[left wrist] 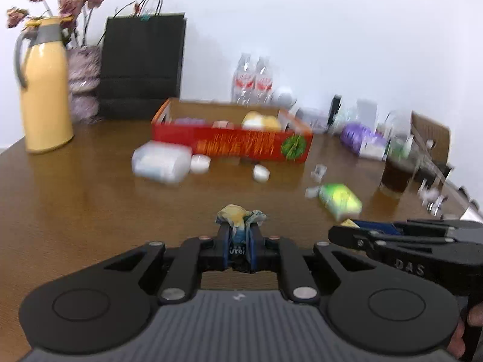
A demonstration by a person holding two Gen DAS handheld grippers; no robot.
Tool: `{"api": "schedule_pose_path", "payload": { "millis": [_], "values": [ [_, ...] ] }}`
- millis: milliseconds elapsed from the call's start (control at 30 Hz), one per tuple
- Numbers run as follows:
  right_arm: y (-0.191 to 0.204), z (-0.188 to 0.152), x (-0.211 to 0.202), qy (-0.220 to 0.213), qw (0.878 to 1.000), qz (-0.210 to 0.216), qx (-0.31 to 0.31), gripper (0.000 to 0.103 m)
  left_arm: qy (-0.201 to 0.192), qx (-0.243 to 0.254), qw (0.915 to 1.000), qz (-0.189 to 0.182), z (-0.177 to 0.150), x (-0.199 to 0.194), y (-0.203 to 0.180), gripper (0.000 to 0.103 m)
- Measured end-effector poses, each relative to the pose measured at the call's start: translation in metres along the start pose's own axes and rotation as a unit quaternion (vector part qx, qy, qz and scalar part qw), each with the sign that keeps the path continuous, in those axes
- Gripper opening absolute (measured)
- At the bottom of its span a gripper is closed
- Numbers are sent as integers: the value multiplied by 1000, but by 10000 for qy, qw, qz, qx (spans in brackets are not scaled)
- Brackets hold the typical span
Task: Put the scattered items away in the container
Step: 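Carry snack packet and beige block into the red box while both grippers release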
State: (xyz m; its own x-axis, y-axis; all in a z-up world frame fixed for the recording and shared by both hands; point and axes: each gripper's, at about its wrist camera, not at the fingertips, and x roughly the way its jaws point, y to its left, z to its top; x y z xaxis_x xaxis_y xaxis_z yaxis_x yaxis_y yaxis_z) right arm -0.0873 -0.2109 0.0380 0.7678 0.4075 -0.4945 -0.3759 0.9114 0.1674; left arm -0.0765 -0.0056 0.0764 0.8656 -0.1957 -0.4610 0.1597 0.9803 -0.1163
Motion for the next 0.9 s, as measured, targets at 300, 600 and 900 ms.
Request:
{"api": "schedule_pose_path", "payload": {
  "millis": [300, 600, 900],
  "values": [
    [-70, 201, 104, -45, 9985, -540, -121, 21, 861, 237, 9959, 125, 194, 190, 71, 14],
    [-146, 255, 312, 2433, 9623, -1156, 382, 21, 3029, 130, 9512, 576, 198, 372, 108, 29],
    [-149, 261, 345, 2786, 9492, -1259, 740, 63, 3166, 112, 9468, 569, 221, 376, 110, 87]
  ]
}}
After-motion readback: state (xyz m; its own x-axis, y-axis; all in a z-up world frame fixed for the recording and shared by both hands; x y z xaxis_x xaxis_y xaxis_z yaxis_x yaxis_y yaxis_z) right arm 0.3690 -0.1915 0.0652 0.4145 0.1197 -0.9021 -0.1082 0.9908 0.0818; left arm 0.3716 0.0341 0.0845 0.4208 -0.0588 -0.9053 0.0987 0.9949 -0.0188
